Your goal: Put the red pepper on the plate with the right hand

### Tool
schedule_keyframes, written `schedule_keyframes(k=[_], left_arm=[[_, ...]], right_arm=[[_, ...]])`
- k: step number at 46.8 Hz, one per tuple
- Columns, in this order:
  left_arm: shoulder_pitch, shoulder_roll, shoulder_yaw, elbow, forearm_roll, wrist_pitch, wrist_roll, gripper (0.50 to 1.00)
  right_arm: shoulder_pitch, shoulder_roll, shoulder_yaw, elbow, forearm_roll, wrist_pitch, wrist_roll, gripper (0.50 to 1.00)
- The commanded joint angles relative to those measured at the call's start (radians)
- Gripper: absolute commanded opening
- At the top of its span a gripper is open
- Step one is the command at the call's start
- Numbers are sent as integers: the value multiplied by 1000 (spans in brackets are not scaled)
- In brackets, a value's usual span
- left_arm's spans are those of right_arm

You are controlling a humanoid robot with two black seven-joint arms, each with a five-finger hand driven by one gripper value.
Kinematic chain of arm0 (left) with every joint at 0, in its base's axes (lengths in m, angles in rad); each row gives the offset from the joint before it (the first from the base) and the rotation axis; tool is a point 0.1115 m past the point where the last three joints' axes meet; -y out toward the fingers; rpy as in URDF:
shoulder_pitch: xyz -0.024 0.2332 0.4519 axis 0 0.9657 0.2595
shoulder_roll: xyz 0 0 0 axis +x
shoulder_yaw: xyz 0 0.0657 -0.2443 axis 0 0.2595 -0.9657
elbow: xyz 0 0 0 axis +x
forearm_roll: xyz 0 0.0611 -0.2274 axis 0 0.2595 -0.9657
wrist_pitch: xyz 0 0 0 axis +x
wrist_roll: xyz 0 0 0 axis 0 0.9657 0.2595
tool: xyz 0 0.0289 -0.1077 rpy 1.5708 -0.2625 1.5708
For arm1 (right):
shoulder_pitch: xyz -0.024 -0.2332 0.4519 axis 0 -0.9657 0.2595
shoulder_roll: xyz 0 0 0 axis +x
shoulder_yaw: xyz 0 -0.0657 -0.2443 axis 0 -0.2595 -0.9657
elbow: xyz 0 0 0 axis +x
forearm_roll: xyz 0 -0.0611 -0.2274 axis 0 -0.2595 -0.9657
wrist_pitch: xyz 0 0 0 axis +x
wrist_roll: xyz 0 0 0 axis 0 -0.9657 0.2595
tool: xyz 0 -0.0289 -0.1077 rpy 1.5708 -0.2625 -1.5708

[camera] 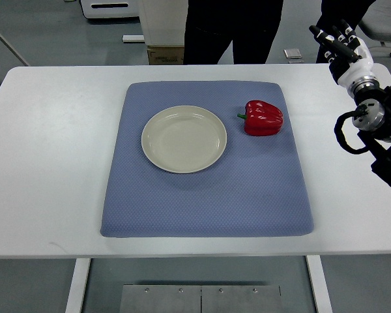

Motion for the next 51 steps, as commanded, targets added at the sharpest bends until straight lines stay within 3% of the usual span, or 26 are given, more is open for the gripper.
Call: schedule_keyframes(k=[1, 11, 44, 51], left_arm=[[0, 0, 0, 0, -1, 0, 0, 1000], [0, 0, 0, 0, -1, 0, 0, 1000], [0, 0, 0, 0, -1, 0, 0, 1000], [0, 0, 0, 0, -1, 0, 0, 1000]], right_arm=[[11, 6, -6, 0, 0, -7, 0, 1000], [4, -9, -6, 2, 0, -12, -28, 1000], [14, -23, -10, 5, -6, -12, -34, 1000], [24, -27, -41, 4, -9, -10, -90, 1000]])
